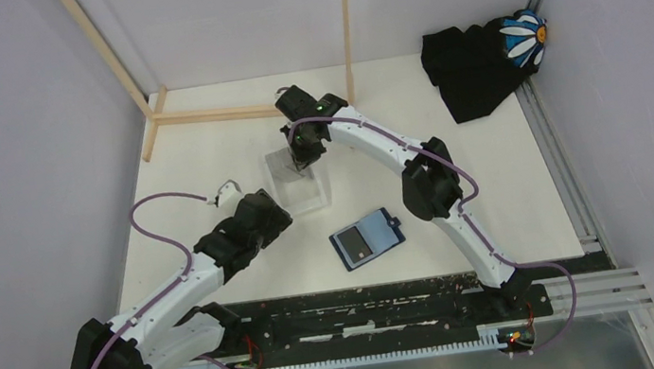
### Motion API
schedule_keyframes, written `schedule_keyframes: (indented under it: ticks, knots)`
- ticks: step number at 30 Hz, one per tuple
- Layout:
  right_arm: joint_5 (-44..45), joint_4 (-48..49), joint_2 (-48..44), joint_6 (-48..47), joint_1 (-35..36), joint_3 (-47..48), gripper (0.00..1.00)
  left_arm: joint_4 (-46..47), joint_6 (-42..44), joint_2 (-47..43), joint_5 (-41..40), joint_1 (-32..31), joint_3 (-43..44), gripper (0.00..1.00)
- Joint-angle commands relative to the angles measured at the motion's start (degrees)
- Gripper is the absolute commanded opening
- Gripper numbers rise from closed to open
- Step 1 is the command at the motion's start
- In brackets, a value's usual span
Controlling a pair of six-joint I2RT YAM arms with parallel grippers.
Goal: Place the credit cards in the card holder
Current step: Pick up the credit card from the storage box.
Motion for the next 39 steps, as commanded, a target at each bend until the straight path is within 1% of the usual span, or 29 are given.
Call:
schedule_keyframes:
  ticks: [1,10,15,20,22,26,32,39]
  knots:
    - [3.16,-1.21,-3.1,-1.7,0.37,2.31,0.14,2.57,2.24,-0.34,-0.22,0.37,0.0,0.86]
    - [8.04,-3.07,-4.52,-4.32,0.52,2.05,0.01,2.74,2.07,-0.57,-0.56,0.35,0.1,0.86]
    - [8.74,-0.73,-6.75,-4.99,0.53,-0.51,0.01,2.61,2.36,-0.44,-1.57,0.4,0.79,0.86]
    - [8.74,-0.57,-7.24,-5.1,0.55,-0.07,0.01,2.07,3.53,-0.18,-2.92,0.31,2.39,0.87]
    - [8.26,-1.12,-6.97,-5.2,0.54,0.28,0.02,1.77,3.57,-0.06,-2.88,0.34,2.69,0.87]
    - [7.6,-1.17,-6.77,-5.11,1.0,-0.65,0.09,1.69,2.66,-0.62,-2.45,0.37,1.94,0.87]
    - [7.51,-1.47,-5.25,-5.03,1.79,-1.11,0.16,1.69,1.05,-1.61,-1.74,0.31,0.55,0.86]
    - [7.39,-1.56,-4.26,-5.0,2.13,-1.68,0.17,1.6,1.02,-1.57,-1.65,0.41,0.64,0.86]
